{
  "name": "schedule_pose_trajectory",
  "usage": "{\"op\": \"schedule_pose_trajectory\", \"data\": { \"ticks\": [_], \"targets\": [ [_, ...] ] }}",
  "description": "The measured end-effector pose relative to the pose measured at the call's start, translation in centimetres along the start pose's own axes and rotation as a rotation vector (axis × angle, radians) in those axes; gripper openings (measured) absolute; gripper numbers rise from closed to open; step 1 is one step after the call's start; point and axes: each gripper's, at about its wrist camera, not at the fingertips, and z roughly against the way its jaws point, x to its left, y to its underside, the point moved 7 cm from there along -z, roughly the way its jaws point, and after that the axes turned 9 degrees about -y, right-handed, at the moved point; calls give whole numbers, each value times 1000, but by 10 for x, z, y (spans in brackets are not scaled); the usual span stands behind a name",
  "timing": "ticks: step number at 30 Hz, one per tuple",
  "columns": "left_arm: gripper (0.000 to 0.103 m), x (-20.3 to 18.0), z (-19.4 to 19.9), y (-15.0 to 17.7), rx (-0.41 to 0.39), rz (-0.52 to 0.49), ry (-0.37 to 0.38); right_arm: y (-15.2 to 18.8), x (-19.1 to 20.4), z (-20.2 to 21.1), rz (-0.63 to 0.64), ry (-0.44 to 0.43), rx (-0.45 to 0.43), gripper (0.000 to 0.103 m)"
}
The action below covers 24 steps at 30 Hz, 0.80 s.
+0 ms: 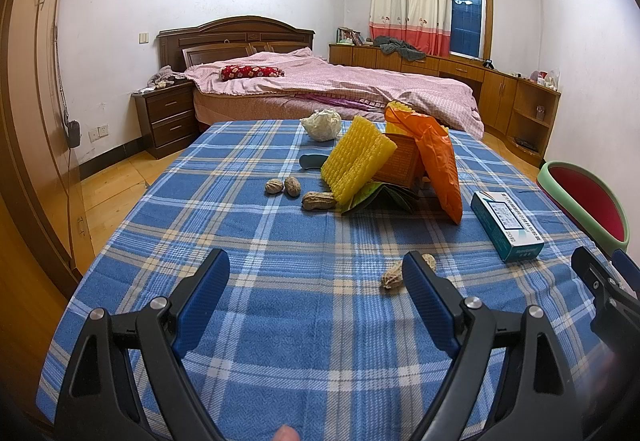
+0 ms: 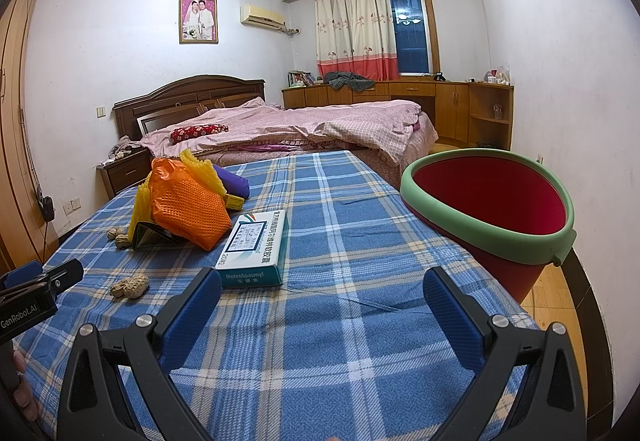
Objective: Collect trash
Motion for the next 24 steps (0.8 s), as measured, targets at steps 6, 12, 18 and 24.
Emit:
{"op": "schedule_pose_trajectory", "data": {
  "ticks": [6,12,18,24],
  "targets": [
    [88,0,0,0,0,0,1,0,0,0,0,0,2,103],
    [88,-3,-4,-2,23,0,10,1,-1,-6,5,-8,69,103],
    [88,-1,-19,-25,50,-25,29,-8,-7,-15,-6,-11,154,103],
    [88,-14,-42,-51,86,-58,66,-18,-9,-27,-38,-27,217,103]
  ]
}}
